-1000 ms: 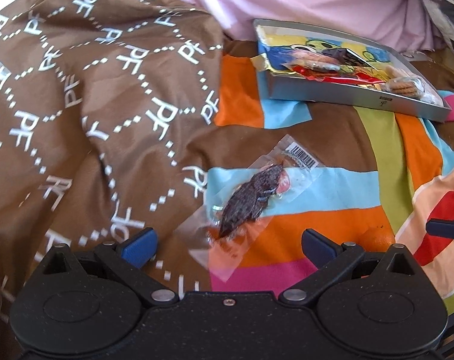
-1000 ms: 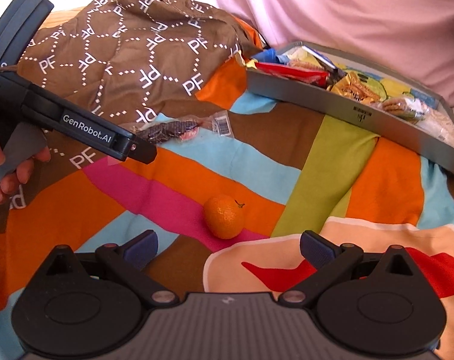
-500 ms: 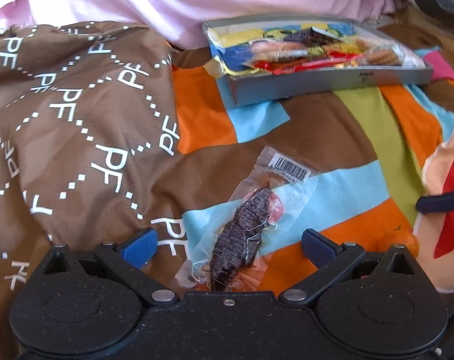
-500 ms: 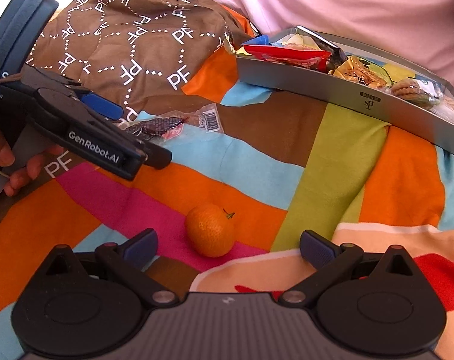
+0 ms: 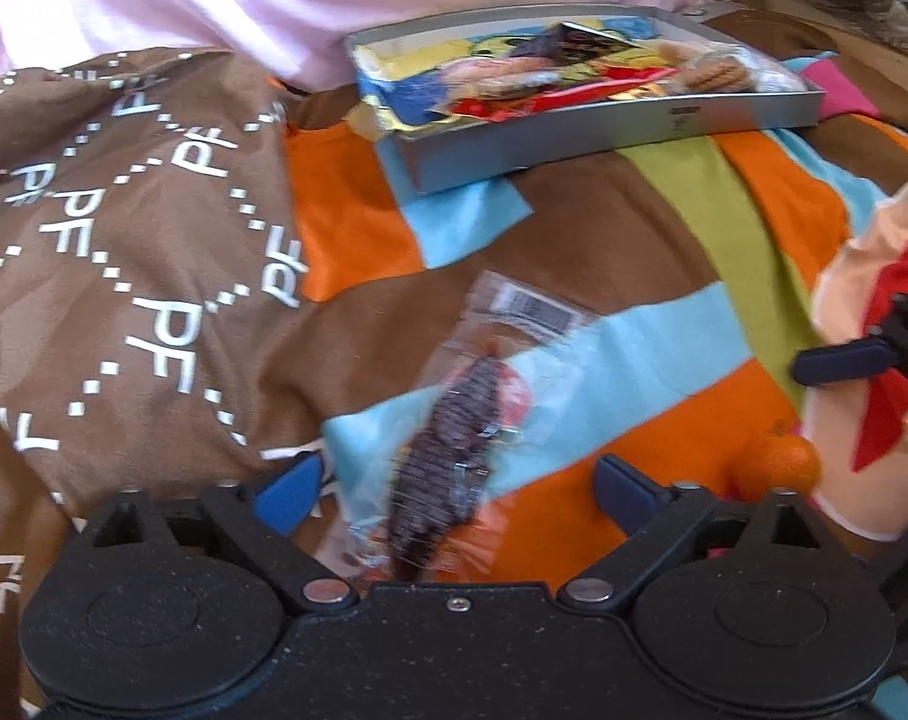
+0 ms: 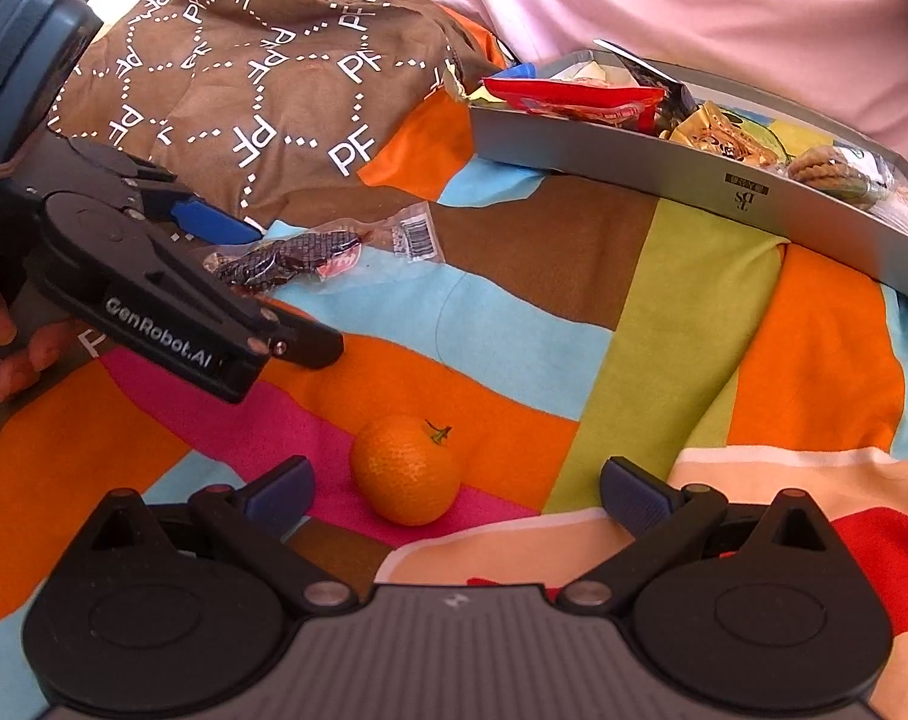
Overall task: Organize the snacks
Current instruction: 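Grasp the dark jerky pack with the left tool while the right tool grasps the mandarin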
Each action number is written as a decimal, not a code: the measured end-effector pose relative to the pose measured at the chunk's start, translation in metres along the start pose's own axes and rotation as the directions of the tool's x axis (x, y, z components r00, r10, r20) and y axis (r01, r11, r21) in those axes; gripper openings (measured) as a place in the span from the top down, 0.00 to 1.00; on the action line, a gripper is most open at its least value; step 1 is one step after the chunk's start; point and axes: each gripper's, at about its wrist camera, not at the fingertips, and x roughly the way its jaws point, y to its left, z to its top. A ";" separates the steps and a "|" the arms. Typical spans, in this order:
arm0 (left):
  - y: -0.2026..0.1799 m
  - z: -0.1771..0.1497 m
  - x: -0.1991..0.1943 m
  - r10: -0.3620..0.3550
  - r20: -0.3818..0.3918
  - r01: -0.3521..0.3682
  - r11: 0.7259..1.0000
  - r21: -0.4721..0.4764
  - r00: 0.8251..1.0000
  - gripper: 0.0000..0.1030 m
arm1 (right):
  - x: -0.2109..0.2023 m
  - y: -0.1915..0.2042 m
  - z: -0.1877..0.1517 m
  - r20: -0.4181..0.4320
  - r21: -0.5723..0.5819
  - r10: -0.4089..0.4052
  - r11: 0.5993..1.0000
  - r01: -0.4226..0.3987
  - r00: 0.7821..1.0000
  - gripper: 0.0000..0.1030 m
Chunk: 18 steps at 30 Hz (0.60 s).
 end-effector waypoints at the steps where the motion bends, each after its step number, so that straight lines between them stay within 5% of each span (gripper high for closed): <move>1: -0.002 0.000 -0.001 -0.009 -0.002 0.009 1.000 0.004 1.000 0.10 | 0.000 0.001 0.000 0.000 -0.002 -0.002 1.000 0.002 1.000 0.00; 13: -0.005 -0.003 -0.008 -0.027 0.010 0.027 1.000 0.012 1.000 0.36 | 0.000 0.002 0.003 -0.006 -0.009 0.008 1.000 -0.008 1.000 0.01; 18: -0.008 -0.004 -0.011 -0.023 0.007 0.023 0.999 0.026 1.000 0.50 | -0.002 0.005 0.004 -0.004 -0.022 0.028 0.999 -0.028 1.000 0.12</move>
